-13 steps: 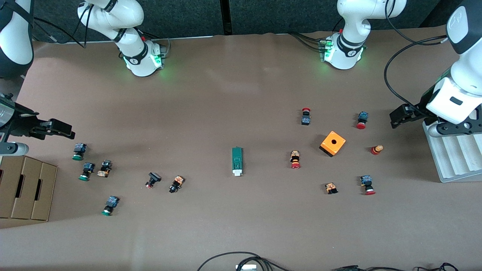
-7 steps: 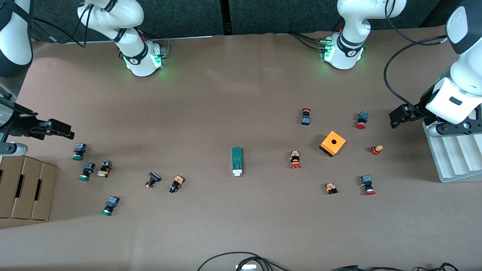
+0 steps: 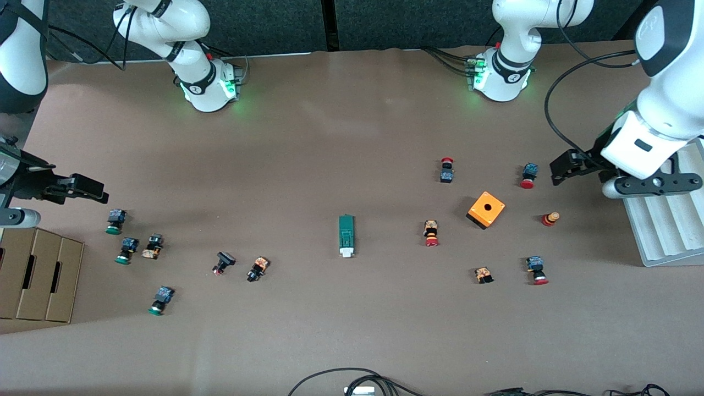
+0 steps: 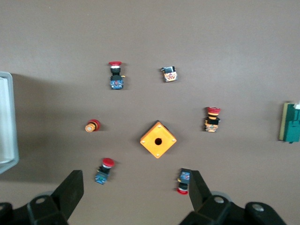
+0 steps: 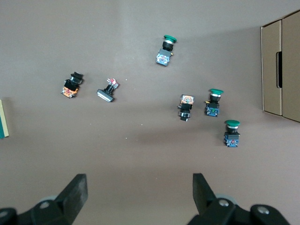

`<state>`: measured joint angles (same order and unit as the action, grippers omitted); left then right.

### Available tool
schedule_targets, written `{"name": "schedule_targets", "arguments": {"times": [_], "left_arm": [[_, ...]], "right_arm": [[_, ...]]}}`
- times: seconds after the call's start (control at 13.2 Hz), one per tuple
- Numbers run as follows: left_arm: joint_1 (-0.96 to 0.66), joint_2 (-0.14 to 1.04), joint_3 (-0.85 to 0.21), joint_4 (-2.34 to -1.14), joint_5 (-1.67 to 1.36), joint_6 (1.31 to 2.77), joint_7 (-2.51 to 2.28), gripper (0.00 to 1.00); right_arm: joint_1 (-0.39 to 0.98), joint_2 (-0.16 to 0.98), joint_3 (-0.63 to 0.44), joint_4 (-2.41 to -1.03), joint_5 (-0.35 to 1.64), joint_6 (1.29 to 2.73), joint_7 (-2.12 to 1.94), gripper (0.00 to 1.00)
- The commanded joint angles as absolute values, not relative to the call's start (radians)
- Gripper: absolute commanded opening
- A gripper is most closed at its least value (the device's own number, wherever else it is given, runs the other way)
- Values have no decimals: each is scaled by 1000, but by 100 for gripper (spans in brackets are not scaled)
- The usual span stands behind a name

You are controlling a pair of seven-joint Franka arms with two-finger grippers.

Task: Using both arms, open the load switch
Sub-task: 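Move the left gripper over the green load switch and lower it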

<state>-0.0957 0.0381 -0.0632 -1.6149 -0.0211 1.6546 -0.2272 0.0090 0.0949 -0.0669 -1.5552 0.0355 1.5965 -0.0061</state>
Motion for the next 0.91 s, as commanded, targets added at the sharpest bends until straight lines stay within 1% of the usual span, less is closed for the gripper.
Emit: {"name": "schedule_targets", "arguments": {"times": [0.0, 0.23, 0.68, 0.83], "left_arm": [[-101, 55, -113, -1589, -35, 1649, -320, 99], [-101, 61, -185, -1592, -37, 1693, -449, 99], [-103, 120, -368, -1598, -15, 1815, -728, 98], [-136, 143, -396, -1601, 27, 1857, -791, 98]], "right_arm": [[-2, 95, -60, -1557, 25, 1600, -12, 100], [-2, 98, -60, -1559, 25, 1595, -27, 100], [-2, 97, -66, -1557, 69, 1592, -74, 100], [-2, 103, -66, -1559, 71, 1594, -80, 100]]}}
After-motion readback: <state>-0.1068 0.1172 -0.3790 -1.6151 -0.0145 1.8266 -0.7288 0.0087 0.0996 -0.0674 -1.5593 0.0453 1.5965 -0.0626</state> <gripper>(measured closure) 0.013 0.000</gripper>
